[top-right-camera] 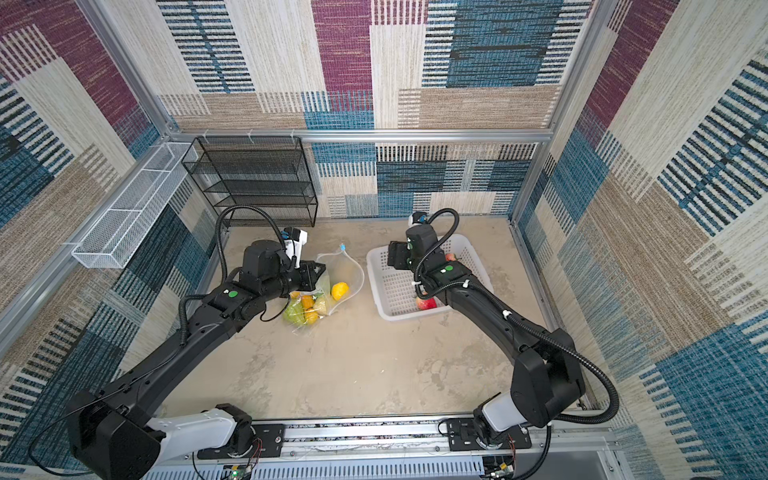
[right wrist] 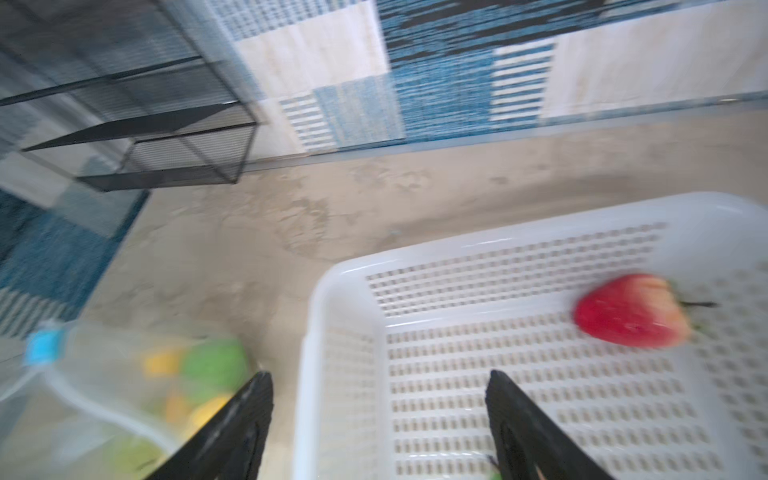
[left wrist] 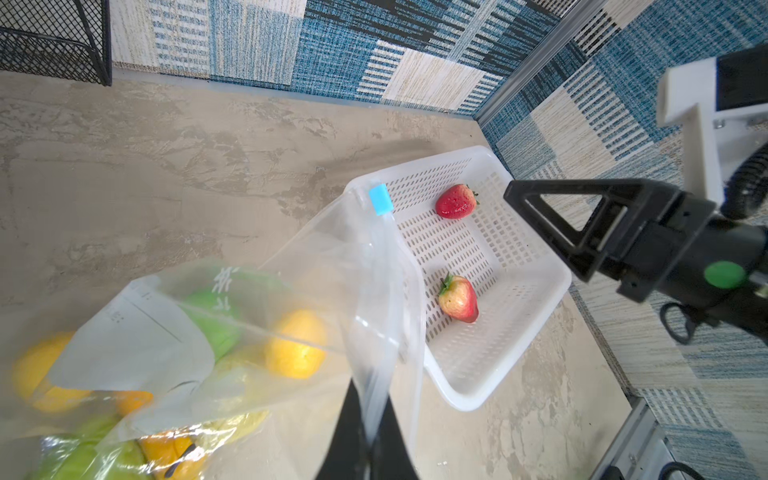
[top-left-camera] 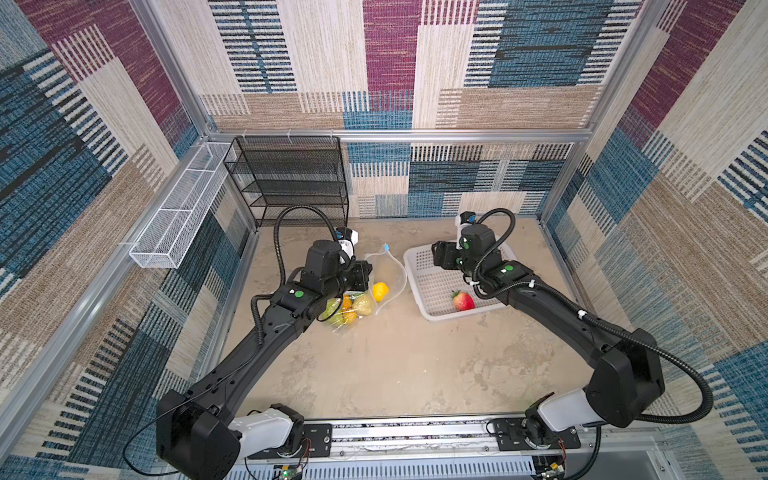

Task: Place the food in the zip-top bag and seal the zipper
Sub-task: 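Move the right gripper back over the basket toward the strawberry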

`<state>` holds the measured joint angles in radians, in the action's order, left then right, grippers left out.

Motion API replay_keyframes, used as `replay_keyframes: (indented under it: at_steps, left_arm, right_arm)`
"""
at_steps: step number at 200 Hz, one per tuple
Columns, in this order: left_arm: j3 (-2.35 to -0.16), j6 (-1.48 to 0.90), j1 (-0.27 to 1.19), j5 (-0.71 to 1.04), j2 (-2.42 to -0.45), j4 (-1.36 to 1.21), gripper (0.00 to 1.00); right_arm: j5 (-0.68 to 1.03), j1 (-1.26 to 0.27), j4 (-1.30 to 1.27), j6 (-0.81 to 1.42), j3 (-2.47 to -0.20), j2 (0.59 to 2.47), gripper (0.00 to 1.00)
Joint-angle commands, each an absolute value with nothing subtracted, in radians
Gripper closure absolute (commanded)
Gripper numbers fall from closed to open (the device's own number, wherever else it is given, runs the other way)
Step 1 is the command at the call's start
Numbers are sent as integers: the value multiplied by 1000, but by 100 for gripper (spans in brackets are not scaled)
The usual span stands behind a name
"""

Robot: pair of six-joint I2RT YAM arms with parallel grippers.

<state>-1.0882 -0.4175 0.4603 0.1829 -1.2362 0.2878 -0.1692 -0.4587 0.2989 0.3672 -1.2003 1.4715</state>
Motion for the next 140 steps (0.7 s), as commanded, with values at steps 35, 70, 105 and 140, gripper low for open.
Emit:
replay_keyframes:
  at_steps: [35,70,105,140]
  left_arm:
    - [-1083,-427,460,181,-1240,261,100]
    - [-1087,-426,460,181,-1244,262,100]
    - [-1088,-419,460,171,-1244,268,100]
    - [-1089,-412,460,163,-1246,273,100]
  right_arm:
    - [-201,-261,391,357,-1158,1514,15]
    - [-160,-183,374,369,-1172,1602,17]
    - [-139,-134,346,378,-1210,1694,20]
    - [-126,-123,321,382,-1262,1778,20]
